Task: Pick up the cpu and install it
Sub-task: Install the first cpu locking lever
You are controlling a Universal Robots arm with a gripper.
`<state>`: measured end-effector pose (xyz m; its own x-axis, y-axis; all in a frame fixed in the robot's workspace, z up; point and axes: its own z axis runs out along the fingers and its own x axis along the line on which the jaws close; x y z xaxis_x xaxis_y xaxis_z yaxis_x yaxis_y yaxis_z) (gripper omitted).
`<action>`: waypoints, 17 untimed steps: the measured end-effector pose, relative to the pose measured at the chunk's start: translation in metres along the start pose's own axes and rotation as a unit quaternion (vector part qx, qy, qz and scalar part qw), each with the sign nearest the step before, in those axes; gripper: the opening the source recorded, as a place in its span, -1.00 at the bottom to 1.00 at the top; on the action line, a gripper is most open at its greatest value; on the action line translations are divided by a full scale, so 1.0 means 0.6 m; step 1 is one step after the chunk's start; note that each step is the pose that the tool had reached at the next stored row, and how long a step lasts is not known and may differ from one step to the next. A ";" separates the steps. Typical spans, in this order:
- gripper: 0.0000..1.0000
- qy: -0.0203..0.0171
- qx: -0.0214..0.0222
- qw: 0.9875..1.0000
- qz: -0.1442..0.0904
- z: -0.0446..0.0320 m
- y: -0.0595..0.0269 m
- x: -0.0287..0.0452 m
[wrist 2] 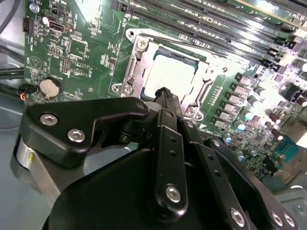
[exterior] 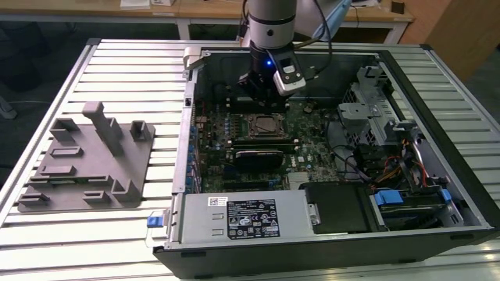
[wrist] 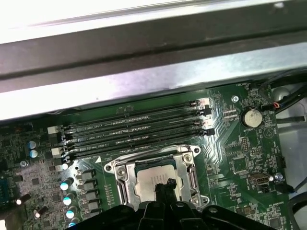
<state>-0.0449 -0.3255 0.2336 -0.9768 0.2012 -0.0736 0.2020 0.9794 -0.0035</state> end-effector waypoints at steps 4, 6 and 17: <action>-0.79 0.004 0.003 1.000 0.000 0.000 0.000 -0.004; -0.79 0.004 0.003 1.000 0.000 0.000 -0.002 -0.005; -0.79 0.005 0.002 1.000 0.000 0.001 -0.012 -0.005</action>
<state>-0.0435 -0.3330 0.2335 -0.9775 0.2011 -0.0645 0.2019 0.9794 -0.0068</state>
